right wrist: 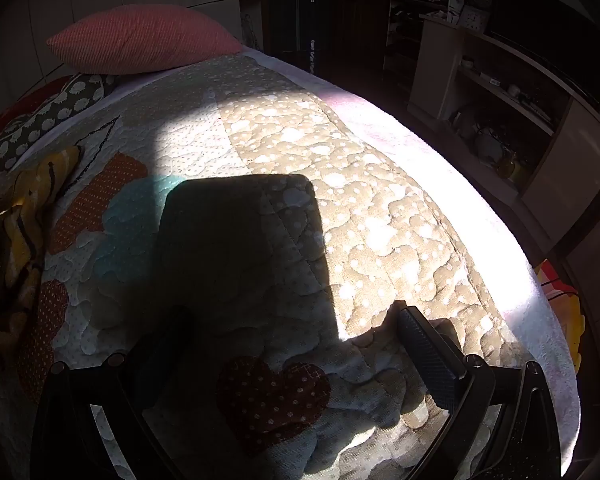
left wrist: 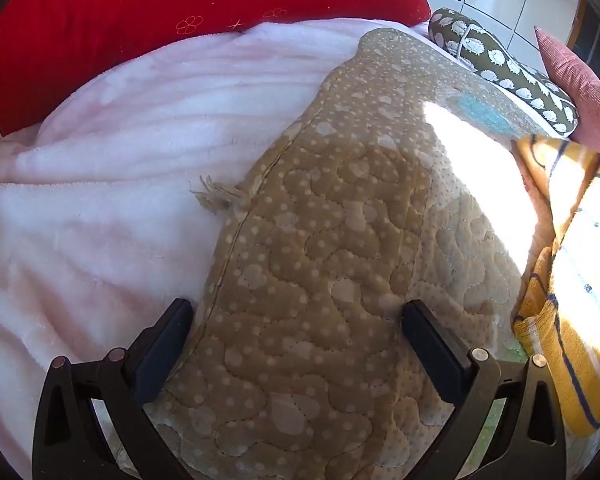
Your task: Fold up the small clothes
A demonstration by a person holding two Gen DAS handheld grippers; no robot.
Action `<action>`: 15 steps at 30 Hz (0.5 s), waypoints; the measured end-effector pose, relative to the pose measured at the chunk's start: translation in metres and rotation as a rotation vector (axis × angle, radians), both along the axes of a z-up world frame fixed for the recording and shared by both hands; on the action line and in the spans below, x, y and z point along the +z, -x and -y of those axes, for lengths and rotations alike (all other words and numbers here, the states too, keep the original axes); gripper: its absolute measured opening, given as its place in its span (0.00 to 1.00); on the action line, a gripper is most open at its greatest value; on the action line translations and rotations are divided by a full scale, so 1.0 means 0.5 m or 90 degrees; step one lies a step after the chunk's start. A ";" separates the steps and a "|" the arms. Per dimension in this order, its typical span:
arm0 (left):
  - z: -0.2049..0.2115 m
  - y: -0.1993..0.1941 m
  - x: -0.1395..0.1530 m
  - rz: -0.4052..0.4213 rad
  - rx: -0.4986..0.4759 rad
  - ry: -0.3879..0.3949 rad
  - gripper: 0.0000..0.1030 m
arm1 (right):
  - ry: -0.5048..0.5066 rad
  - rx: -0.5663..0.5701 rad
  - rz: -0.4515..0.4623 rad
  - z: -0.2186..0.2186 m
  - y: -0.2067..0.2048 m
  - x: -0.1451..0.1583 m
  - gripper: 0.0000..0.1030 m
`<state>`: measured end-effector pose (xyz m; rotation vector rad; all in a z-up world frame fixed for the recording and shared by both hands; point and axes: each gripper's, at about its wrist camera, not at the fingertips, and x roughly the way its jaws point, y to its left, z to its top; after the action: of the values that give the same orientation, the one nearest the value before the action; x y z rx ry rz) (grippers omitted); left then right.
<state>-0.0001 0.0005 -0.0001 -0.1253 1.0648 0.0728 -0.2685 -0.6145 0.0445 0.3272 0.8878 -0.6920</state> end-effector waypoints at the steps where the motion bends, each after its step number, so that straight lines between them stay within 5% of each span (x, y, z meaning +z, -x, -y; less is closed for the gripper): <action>1: -0.001 0.000 0.000 0.000 0.000 0.000 1.00 | 0.000 0.000 0.000 0.000 0.000 0.000 1.00; 15: 0.000 -0.003 -0.002 0.000 -0.001 -0.004 1.00 | 0.000 0.000 0.000 0.000 0.000 0.000 1.00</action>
<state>0.0011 0.0005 -0.0010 -0.1193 1.0652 0.0751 -0.2686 -0.6145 0.0445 0.3273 0.8877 -0.6919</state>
